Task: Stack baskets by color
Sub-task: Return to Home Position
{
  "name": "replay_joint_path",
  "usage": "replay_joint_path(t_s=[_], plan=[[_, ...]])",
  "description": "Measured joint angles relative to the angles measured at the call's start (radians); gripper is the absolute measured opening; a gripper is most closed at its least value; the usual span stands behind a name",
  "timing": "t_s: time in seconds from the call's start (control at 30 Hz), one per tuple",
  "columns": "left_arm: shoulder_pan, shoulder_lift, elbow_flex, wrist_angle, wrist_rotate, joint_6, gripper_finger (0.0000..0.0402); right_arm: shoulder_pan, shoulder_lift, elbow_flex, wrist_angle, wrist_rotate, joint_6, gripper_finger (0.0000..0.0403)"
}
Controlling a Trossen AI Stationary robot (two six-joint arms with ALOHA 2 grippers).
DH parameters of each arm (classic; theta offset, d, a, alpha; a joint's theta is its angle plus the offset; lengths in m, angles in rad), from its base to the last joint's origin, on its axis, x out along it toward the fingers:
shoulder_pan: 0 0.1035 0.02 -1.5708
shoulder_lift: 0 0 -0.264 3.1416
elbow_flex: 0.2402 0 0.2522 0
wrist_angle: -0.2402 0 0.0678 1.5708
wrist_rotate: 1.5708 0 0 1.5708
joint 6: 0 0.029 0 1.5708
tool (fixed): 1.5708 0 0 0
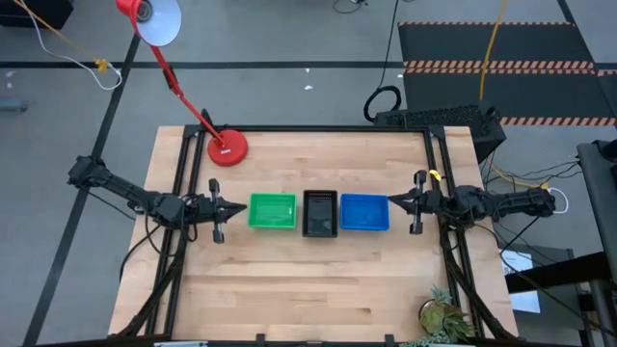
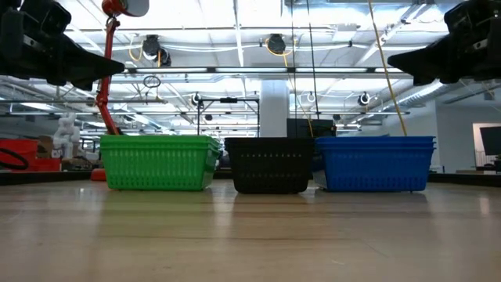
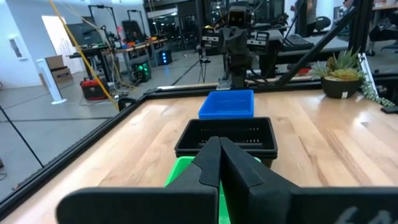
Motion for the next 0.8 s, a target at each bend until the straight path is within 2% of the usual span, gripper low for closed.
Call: replay_joint_path(t_s=[0.57, 0.7, 0.8], plan=[[0.000, -0.004, 0.000, -0.050, 0.000, -0.024, 0.0004, 0.000, 0.001, 0.000, -0.026, 0.000, -0.016, 0.0000], [0.006, -0.052, 0.000, -0.050, 0.007, 0.018, 0.0006, 0.000, 0.001, 0.000, 0.000, 0.003, -0.014, 0.0000], [0.022, -0.113, 0.000, -0.053, 0.054, 0.071, 0.0003, 0.000, 0.001, 0.000, 0.005, 0.003, -0.012, 0.0000]])
